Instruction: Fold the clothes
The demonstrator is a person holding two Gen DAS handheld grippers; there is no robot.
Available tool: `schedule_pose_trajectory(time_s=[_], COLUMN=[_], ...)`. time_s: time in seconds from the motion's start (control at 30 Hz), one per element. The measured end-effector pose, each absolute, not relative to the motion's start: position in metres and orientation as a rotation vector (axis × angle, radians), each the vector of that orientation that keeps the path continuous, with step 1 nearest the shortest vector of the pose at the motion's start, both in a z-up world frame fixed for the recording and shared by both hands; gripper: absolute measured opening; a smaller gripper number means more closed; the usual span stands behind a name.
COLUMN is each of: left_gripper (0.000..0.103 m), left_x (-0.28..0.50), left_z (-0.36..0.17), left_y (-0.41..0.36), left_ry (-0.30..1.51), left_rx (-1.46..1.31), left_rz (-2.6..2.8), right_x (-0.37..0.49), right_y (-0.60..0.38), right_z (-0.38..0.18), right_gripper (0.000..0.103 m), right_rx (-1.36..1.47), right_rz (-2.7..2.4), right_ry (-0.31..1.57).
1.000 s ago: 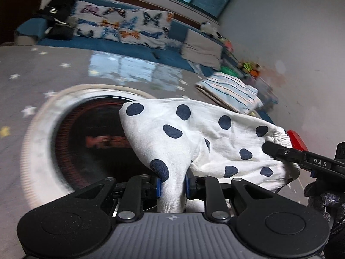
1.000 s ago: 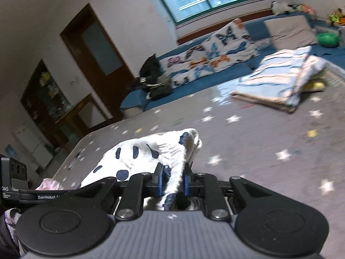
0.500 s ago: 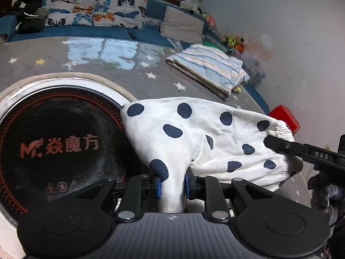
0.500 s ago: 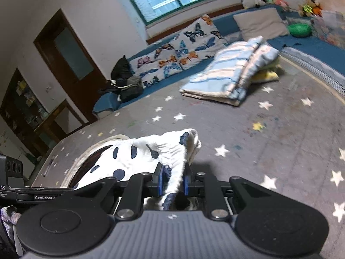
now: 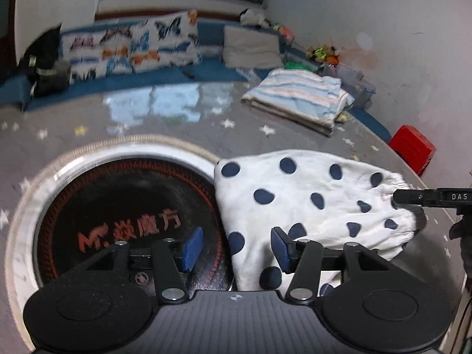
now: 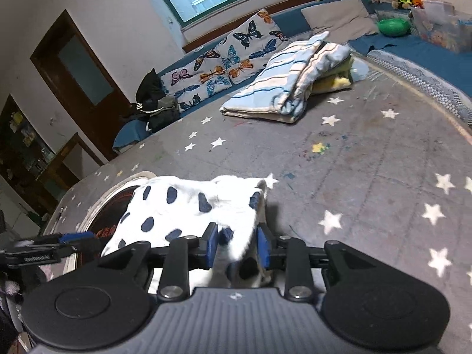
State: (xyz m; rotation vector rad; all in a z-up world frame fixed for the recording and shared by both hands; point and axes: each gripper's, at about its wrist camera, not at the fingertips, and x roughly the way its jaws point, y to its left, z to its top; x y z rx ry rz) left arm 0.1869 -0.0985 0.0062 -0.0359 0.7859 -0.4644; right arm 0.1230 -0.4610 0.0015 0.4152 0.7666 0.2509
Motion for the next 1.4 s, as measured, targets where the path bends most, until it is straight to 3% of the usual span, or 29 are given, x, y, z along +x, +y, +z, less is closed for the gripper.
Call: schedule_pose_trajectory(time_s=[0.07, 0.2, 0.37, 0.47, 0.7, 0.9, 0.97, 1.17, 1.4], left_gripper=[0.051, 0.044, 0.044, 0.038, 0.020, 0.020, 0.021, 0.021, 0.021], left_x=[0.180, 0.162, 0.148, 0.145, 0.138, 0.133, 0.131, 0.124, 0.144], left_z=[0.012, 0.007, -0.006, -0.013, -0.025, -0.027, -0.021, 0.006, -0.008], left_y=[-0.098, -0.122, -0.143, -0.147, -0.149, -0.149, -0.147, -0.154, -0.187], left_ry=[0.750, 0.715, 0.724, 0.740, 0.751, 0.748, 0.736, 0.652, 0.669], left_rx=[-0.005, 0.088, 0.166, 0.187, 0.218, 0.249, 0.239, 0.226, 0.212], left_rz=[-0.468, -0.581, -0.676, -0.699, -0.723, -0.735, -0.742, -0.794, -0.785], right_x=[0.117, 0.109, 0.110, 0.106, 0.110, 0.124, 0.120, 0.116, 0.139], right_y=[-0.464, -0.468, -0.463, -0.452, -0.436, -0.448, -0.451, -0.440, -0.399], right_z=[0.002, -0.001, 0.000, 0.014, 0.028, -0.001, 0.002, 0.033, 0.037], right_gripper=[0.037, 0.036, 0.010, 0.006, 0.005, 0.010, 0.017, 0.017, 0.017], right_rx=[0.415, 0.417, 0.404, 0.308, 0.189, 0.238, 0.242, 0.184, 0.095], right_rz=[0.244, 0.245, 0.246, 0.240, 0.214, 0.156, 0.149, 0.187, 0.283], right_ry=[0.770, 0.773, 0.760, 0.704, 0.653, 0.753, 0.742, 0.682, 0.699])
